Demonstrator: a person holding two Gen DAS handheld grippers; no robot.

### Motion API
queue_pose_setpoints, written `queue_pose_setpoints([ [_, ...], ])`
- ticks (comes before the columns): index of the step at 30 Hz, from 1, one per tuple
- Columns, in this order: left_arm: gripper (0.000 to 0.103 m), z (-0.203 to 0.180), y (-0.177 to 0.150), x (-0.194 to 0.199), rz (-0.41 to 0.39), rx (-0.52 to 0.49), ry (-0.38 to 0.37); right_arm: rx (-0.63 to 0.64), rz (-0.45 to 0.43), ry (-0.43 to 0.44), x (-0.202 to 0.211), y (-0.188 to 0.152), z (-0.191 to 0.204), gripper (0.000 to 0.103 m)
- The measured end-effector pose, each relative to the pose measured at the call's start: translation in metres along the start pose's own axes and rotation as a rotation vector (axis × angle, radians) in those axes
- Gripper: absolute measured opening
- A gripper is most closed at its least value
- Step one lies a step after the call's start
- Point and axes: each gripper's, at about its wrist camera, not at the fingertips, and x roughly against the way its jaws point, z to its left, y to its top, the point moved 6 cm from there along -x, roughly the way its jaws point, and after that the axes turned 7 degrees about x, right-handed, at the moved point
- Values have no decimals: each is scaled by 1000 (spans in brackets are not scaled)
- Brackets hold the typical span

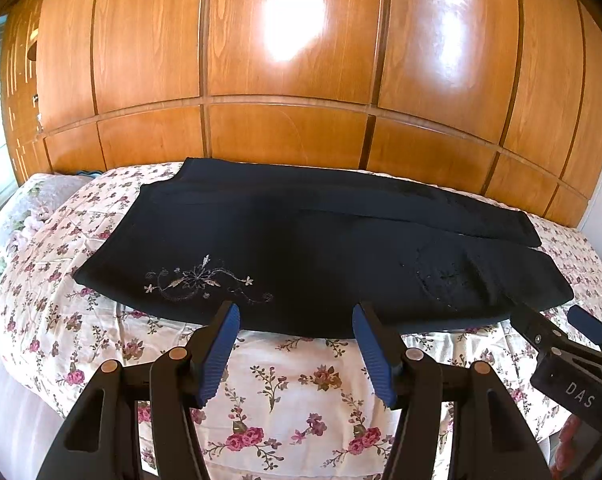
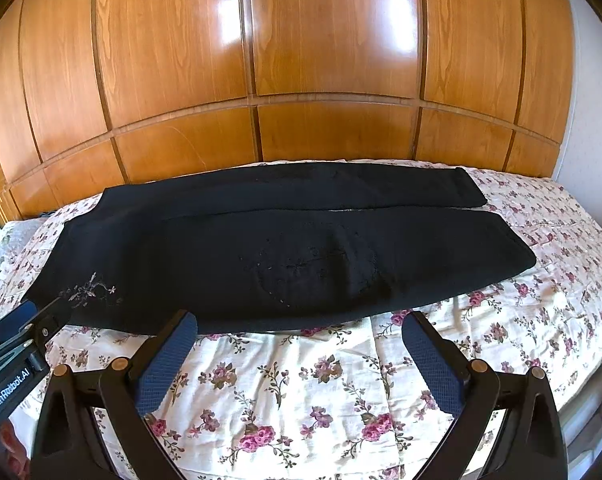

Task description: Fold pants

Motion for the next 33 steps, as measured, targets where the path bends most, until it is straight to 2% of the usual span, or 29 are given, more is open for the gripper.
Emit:
queue_pose_setpoints([
  [33, 60, -5, -7, -1, 19, -17, -7, -4, 10, -1, -6, -2, -1, 103],
])
